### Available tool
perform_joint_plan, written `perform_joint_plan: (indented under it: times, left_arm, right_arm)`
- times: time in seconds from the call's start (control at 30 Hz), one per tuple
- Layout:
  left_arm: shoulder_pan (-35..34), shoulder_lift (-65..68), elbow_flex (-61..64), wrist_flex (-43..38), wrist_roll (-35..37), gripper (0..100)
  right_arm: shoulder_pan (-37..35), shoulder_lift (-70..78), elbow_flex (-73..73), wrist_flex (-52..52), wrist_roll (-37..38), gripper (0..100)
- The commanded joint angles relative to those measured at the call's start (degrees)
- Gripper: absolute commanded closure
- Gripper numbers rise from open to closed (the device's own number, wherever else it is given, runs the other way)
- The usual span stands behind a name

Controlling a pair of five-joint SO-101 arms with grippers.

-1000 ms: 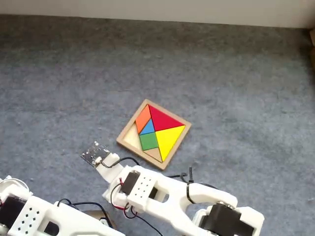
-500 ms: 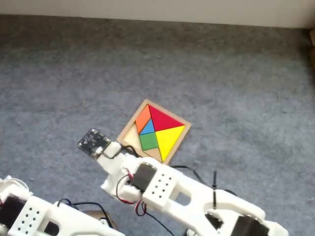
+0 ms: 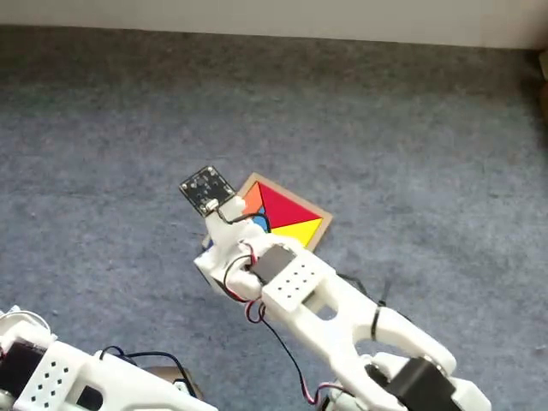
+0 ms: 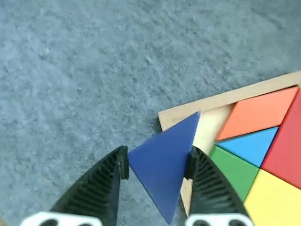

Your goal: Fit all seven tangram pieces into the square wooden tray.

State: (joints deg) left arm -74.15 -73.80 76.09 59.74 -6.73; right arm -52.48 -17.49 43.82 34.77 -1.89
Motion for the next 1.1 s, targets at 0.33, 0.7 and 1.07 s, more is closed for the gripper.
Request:
perform_joint_plan:
  times: [0.33, 0.7, 1.07]
  left_arm:
    - [0.9, -0.6, -0.1, -0.9, 0.6, 87]
    - [0.9, -0.7, -0.1, -1.0, 0.7, 87]
    - [0.9, -0.7, 0.8, -1.3, 0.7, 87]
  right_arm:
    - [4.1, 6.6, -2.9, -5.1, -5.1, 91.2]
    - [5.8, 6.4, -4.0, -5.1, -5.5, 73.5]
    - [6.0, -1.9, -4.0, 2.3, -5.3, 90.4]
